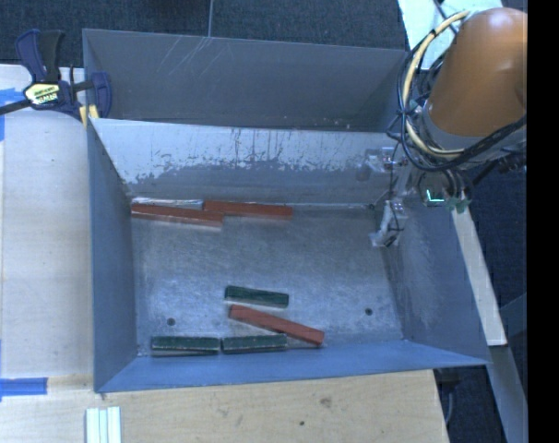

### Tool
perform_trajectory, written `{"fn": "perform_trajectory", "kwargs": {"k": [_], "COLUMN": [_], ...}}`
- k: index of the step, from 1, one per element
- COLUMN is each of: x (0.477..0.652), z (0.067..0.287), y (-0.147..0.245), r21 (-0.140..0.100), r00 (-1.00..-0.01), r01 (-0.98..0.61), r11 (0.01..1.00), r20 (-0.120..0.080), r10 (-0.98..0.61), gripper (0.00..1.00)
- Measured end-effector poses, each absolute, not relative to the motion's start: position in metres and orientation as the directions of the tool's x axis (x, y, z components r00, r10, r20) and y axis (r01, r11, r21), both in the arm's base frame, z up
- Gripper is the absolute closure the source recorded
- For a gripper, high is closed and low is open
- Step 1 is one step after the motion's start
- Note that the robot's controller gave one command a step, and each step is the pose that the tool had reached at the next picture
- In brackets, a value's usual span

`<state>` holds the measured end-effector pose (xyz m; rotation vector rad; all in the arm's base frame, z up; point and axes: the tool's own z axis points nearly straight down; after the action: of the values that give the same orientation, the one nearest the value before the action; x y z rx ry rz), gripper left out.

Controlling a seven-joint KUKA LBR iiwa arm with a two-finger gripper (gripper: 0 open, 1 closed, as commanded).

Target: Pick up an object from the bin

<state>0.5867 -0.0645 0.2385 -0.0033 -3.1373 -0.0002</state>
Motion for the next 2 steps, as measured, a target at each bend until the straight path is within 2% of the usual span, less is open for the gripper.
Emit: {"fn": "perform_trajectory", "kwargs": {"k": [1,2], "x": [0.613,0.606], "z": [0.109,0.072], "y": [-0.009,0.091], "r21": [0.002,0.004], "r00": [-0.992,-1.000], "r01": [-0.130,0.007], "r11": [0.992,1.000], "r20": [0.003,-0.003], "r10": [-0.130,0.007], "gripper": [0.00,0.00]}}
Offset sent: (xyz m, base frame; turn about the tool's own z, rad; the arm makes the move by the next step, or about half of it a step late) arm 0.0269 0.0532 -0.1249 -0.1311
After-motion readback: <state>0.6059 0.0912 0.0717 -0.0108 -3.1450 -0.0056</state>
